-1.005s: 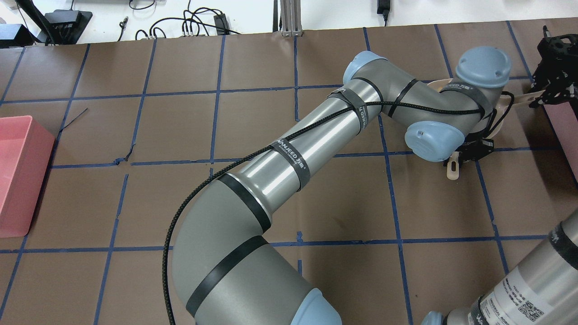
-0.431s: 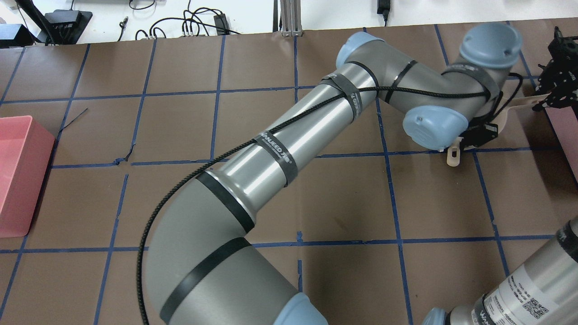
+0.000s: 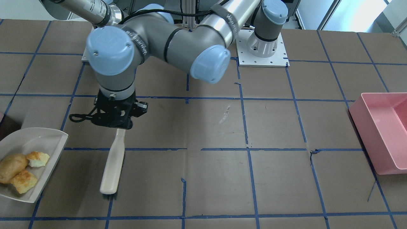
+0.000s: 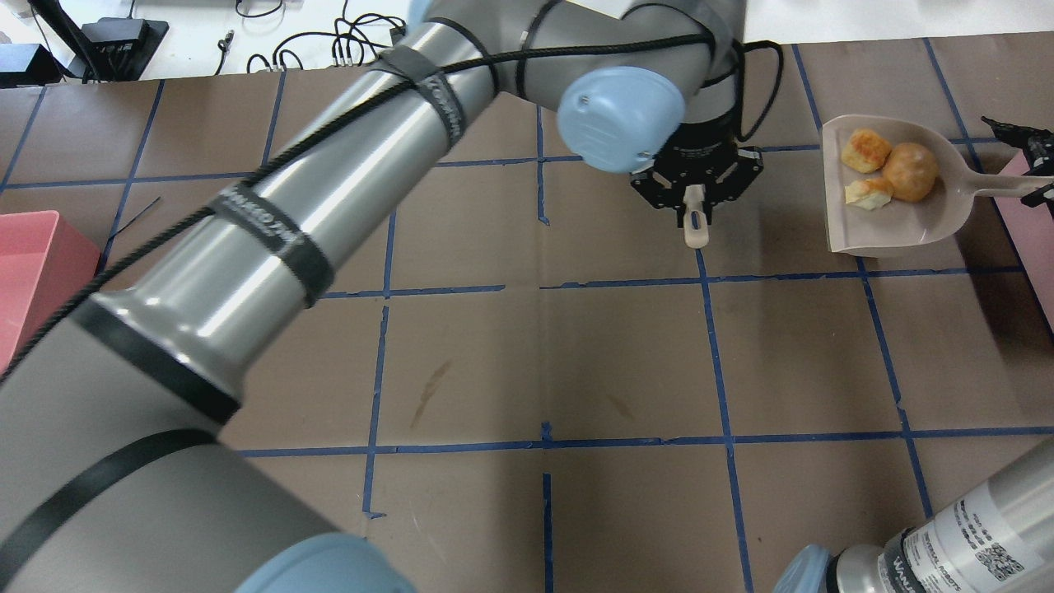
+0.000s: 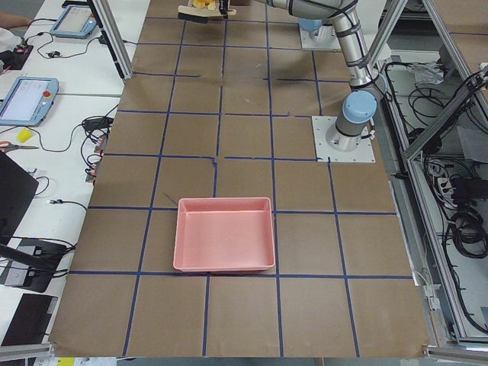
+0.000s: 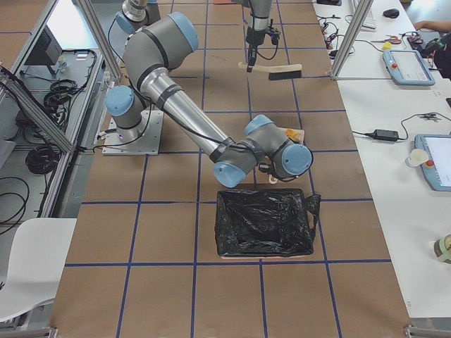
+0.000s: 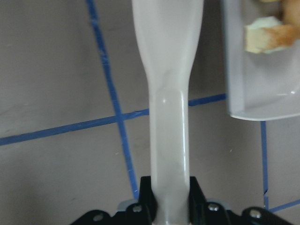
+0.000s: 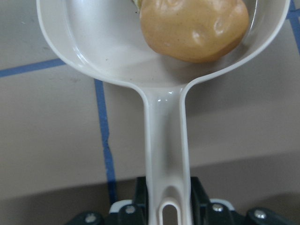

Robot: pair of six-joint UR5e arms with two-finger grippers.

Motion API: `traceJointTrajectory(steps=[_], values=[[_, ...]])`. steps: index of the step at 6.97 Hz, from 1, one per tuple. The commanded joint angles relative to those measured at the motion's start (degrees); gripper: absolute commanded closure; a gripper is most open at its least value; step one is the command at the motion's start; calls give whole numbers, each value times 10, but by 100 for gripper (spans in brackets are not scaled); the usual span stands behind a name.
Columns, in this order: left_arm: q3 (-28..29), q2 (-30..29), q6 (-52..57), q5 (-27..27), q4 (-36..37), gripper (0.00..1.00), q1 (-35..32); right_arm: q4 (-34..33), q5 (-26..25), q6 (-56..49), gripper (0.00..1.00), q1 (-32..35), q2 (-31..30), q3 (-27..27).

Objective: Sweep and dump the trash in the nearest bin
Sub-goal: 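Lift the loaded dustpan with the right gripper while the left brings the brush back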

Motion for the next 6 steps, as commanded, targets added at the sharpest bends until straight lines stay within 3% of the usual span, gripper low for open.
traceJointTrajectory(steps=[1,3,4,6], values=[[-227,169,1,1,-9,96,53,56,32,-5,100,-86,-41,-20],[-407,295,-4,3,9,97,56,107,26,-14,100,-196,-46,-48],[-460,318,-11,2,20,97,55,104,5,-17,100,-231,-45,-62],[-495,306,-84,-3,37,97,19,40,-59,-12,100,-260,-41,-95]])
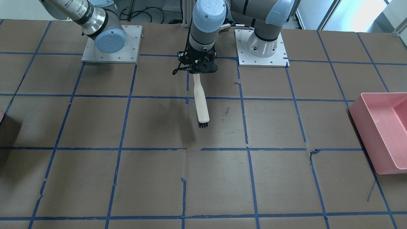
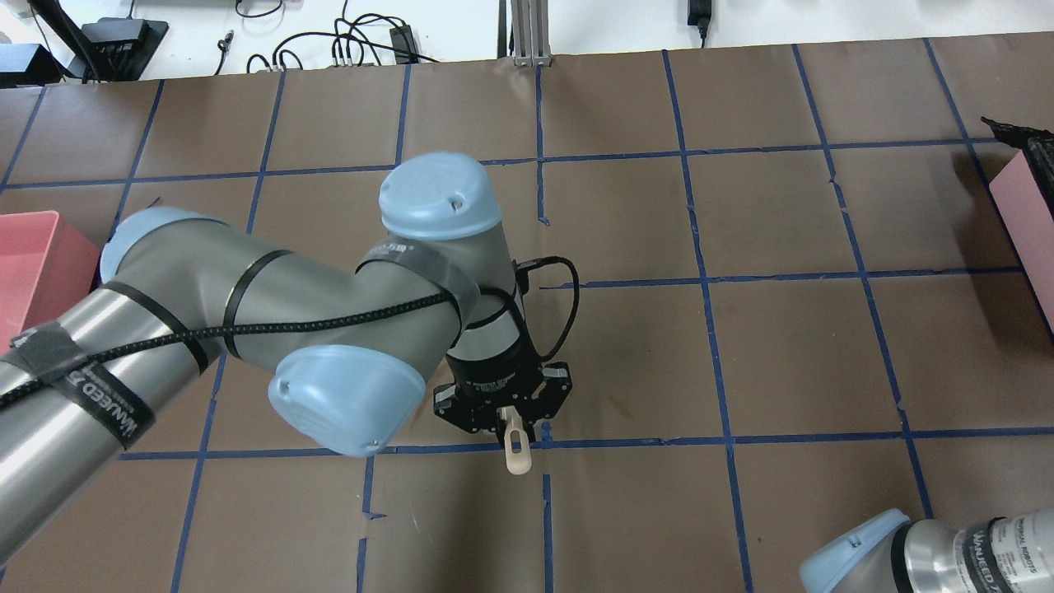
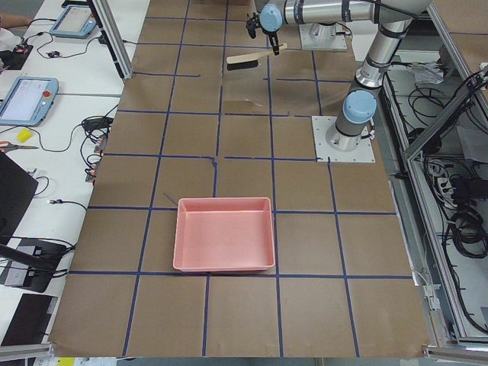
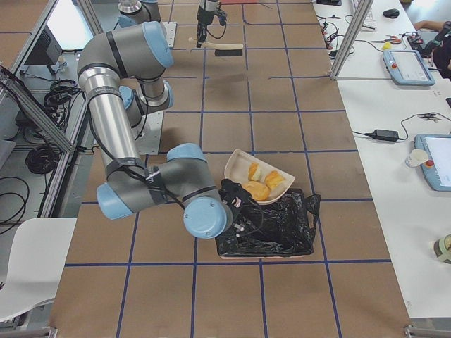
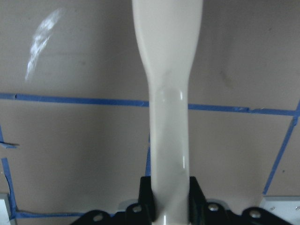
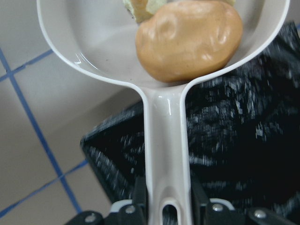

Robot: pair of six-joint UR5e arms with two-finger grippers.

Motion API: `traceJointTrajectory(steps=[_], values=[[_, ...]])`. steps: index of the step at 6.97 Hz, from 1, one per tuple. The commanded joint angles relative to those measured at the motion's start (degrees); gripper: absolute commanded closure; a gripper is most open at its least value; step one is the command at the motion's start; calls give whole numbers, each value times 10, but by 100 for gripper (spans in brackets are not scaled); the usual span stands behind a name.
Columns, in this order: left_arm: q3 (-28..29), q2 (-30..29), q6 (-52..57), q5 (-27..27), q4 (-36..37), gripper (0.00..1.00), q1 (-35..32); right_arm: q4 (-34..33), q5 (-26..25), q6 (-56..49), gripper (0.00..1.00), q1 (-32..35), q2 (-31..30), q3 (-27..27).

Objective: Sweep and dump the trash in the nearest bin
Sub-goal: 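Lift the loaded dustpan with the right gripper while the left brings the brush back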

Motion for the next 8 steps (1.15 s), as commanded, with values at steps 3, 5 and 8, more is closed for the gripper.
traceJointTrajectory(steps=[3,5,8], values=[[-44,-23,-27,1,98,97,-86,-149,-101,2,100,-13,4,-23],[-46,-18,53,3,100,97,-83,-189,-139,2,100,25,5,-22],[-81,-17,51,4,102,97,-66,-225,-198,2,100,71,28,-19]])
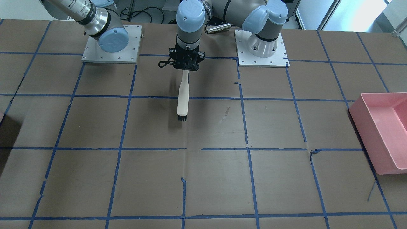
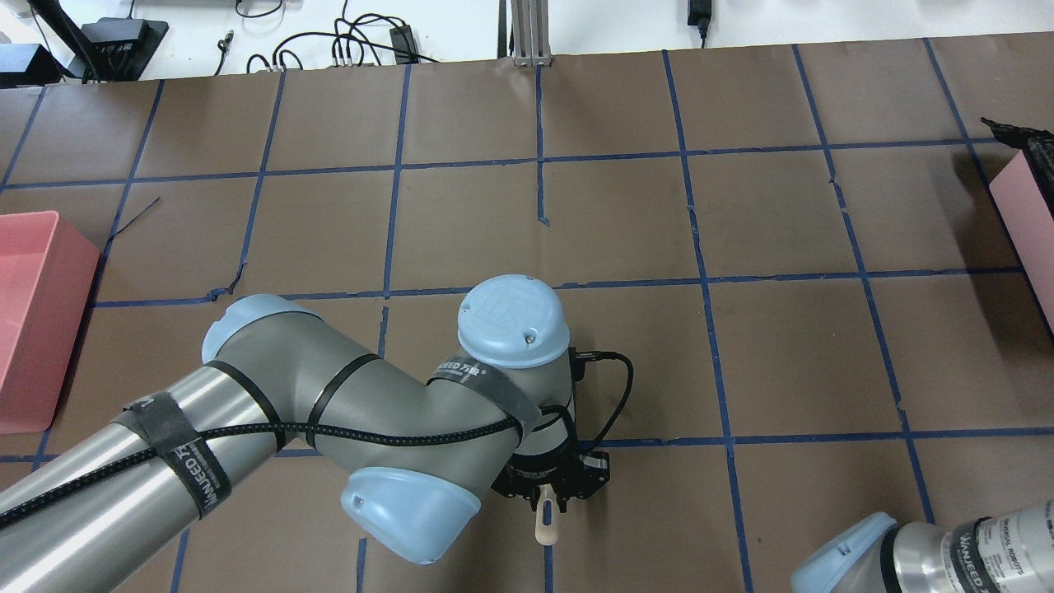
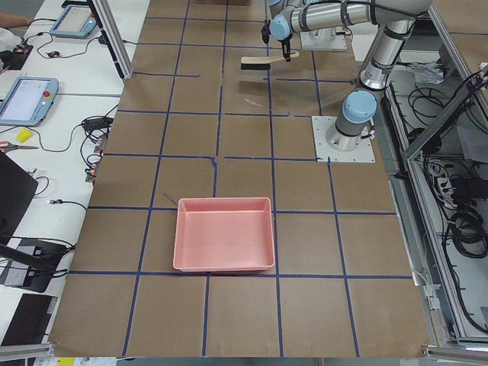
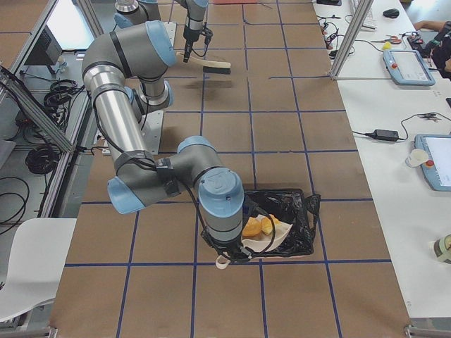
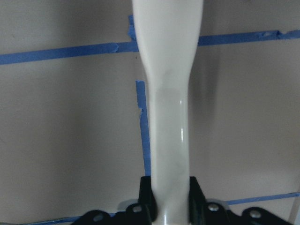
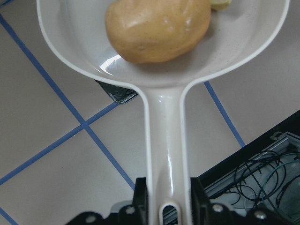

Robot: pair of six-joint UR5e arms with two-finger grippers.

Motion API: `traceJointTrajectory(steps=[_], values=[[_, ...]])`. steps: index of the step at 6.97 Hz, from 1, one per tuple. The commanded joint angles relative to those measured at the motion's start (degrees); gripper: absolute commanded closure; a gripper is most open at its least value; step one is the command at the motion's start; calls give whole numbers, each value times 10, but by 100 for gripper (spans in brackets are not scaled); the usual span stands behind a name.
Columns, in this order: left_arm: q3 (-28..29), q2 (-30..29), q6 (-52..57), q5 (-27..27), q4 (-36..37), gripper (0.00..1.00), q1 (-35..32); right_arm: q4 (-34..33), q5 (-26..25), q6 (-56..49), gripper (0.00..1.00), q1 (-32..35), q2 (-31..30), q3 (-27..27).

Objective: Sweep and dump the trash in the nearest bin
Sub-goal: 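Tip the dustpan over the black-bag bin with the right gripper while lowering the brush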

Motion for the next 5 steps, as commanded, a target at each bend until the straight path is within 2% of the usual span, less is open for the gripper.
traceJointTrajectory(steps=[1,5], values=[[-21,1,-5,1,4,97,5,-28,-48,-2,100,23,25,1],[-51,-5,-26,13,49,97,3,-31,-143,-31,100,66,22,-1]])
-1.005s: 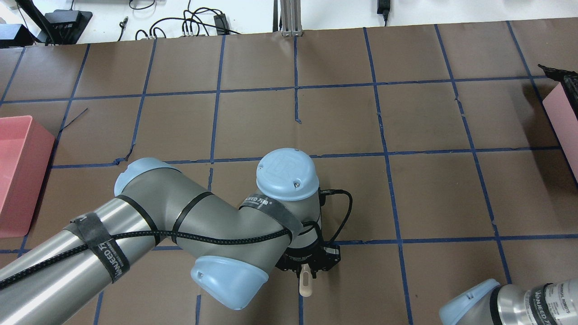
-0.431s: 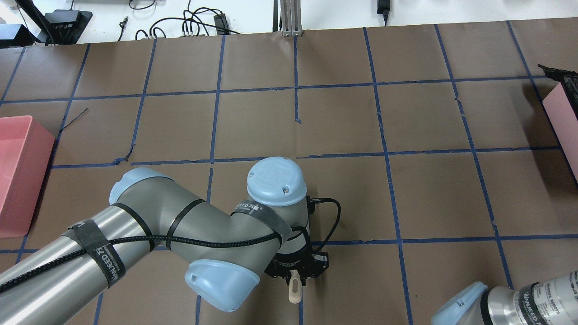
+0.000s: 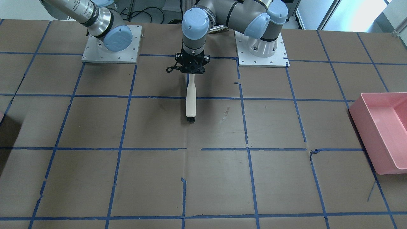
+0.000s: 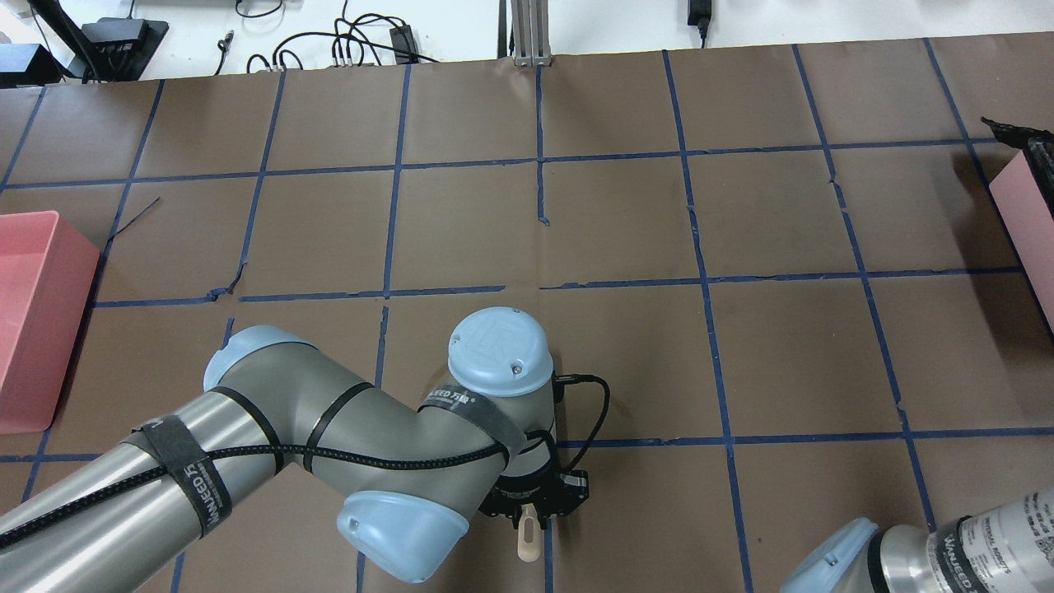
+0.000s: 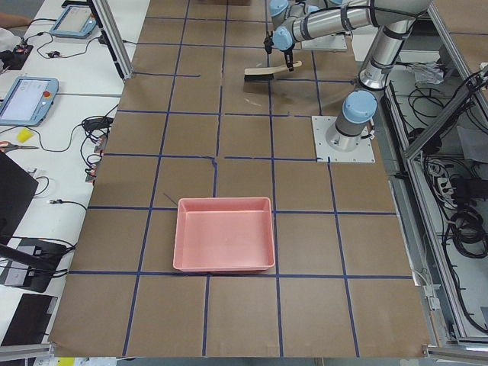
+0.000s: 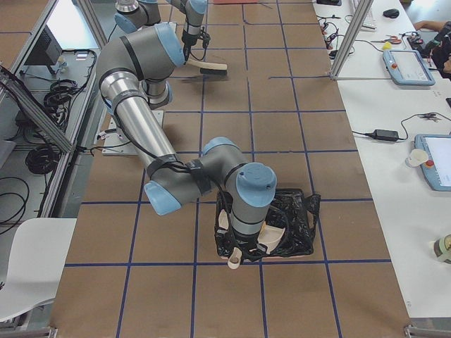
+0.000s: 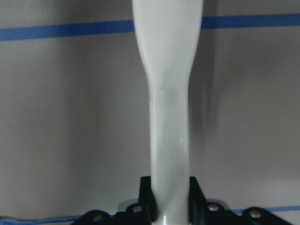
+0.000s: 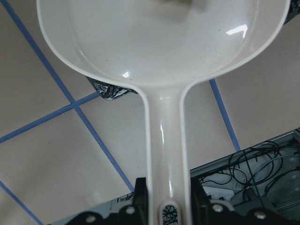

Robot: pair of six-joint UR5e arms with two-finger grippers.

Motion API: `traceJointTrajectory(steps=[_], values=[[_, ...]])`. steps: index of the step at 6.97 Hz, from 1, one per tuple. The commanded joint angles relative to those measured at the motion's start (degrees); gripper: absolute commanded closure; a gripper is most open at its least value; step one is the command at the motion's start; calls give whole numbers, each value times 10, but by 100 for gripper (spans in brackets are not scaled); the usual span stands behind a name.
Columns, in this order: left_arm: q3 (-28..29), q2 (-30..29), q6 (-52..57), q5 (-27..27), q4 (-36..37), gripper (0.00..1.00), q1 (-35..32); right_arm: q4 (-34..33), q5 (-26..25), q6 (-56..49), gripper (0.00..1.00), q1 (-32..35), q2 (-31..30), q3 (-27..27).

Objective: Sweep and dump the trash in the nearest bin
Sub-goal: 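Tip the dustpan over the black-bag bin with the right gripper while lowering the brush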

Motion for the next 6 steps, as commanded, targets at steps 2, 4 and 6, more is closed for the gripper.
traceJointTrajectory(steps=[2,4,6], values=[[-6,-6,-16,-3,17,97,-2,-6,-32,-24,100,32,-18,1],[-3,-6,-15,-3,17,85,-2,-9,-57,-32,100,47,-23,3],[1,-6,-15,-3,17,2,-2,-43,-64,-58,100,51,-23,5]])
